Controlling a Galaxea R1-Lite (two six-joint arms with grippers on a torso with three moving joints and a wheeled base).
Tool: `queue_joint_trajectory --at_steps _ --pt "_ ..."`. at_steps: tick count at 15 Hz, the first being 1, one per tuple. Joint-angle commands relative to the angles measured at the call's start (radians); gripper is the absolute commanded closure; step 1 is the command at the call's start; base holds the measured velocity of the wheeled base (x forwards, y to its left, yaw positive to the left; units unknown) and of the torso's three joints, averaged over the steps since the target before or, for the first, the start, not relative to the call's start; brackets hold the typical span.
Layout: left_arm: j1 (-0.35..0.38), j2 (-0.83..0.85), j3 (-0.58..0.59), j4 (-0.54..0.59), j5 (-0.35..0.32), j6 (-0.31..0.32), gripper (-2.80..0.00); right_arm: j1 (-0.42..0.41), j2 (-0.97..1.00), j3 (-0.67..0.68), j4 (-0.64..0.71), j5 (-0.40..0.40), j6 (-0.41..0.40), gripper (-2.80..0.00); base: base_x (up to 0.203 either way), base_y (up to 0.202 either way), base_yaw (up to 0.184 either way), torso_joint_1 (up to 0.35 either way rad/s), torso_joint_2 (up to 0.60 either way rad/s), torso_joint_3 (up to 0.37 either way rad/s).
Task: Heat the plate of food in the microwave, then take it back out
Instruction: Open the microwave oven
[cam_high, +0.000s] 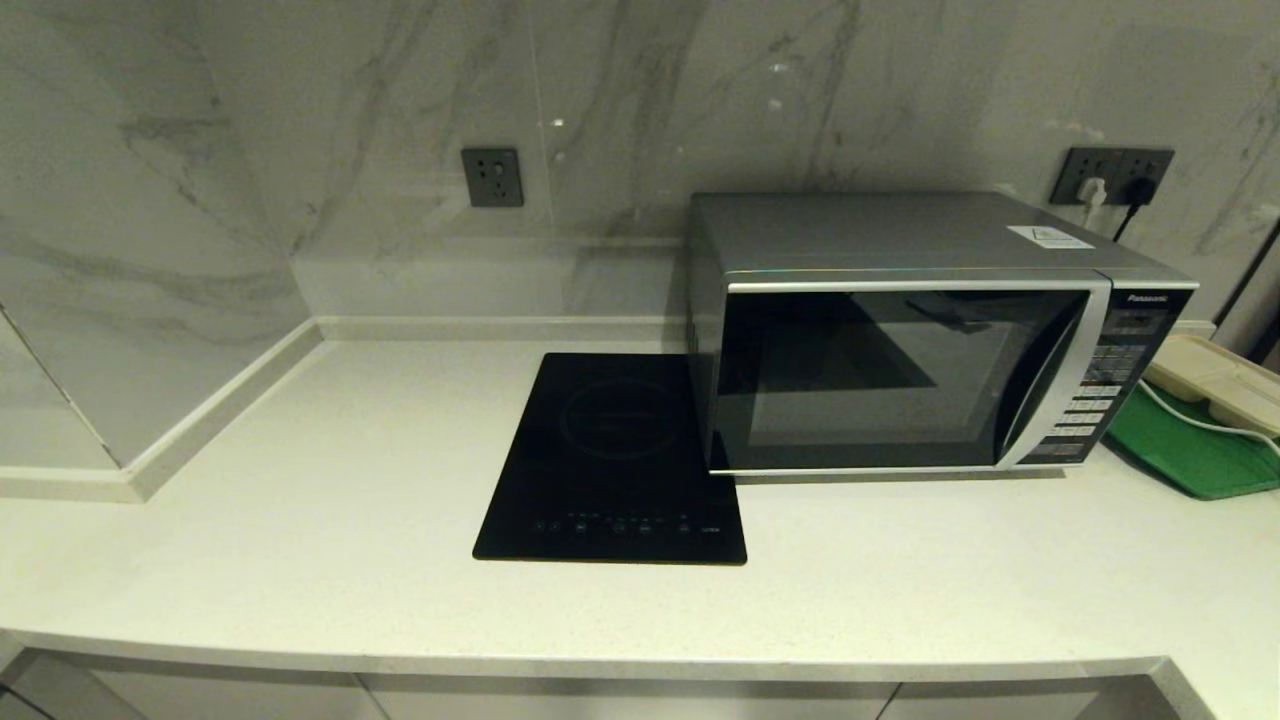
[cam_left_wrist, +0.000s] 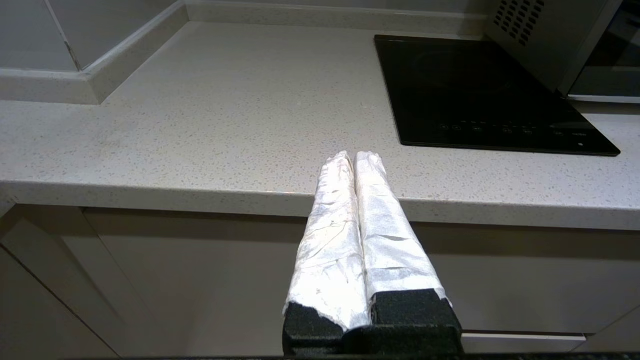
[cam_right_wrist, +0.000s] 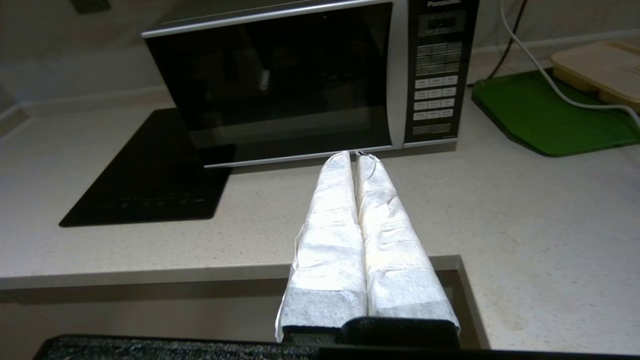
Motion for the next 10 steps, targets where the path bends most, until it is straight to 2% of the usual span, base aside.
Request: queue_joint_trajectory --at_steps 1,2,4,5,7,10 --pt "0.000 0.000 0.000 0.000 0.000 -0.001 0.00 0.000 0.313 -0.141 0.055 -0.068 -0.028 0.00 0.000 0.000 0.000 0.000 0.00 0.000" --pt "0.000 0.000 0.000 0.000 0.000 -0.001 0.00 -0.001 0.413 -0.161 0.067 -0.153 -0.060 0.00 0.000 0.000 0.000 0.000 0.00 0.000" --pt "0.000 0.000 0.000 0.000 0.000 -0.001 0.00 -0.001 0.608 -0.183 0.064 -0.390 -0.119 0.00 0.000 0.000 0.000 0.000 0.00 0.000" --pt "0.000 0.000 0.000 0.000 0.000 -0.001 0.00 0.000 0.690 -0.191 0.051 -0.474 -0.147 0.00 0.000 0.000 0.000 0.000 0.00 0.000" --pt "0.000 0.000 0.000 0.000 0.000 -0.001 0.00 0.001 0.833 -0.195 -0.014 -0.591 -0.186 0.00 0.000 0.000 0.000 0.000 0.00 0.000" --pt "0.000 0.000 0.000 0.000 0.000 -0.001 0.00 0.003 1.049 -0.190 -0.184 -0.733 -0.185 0.00 0.000 0.000 0.000 0.000 0.00 0.000"
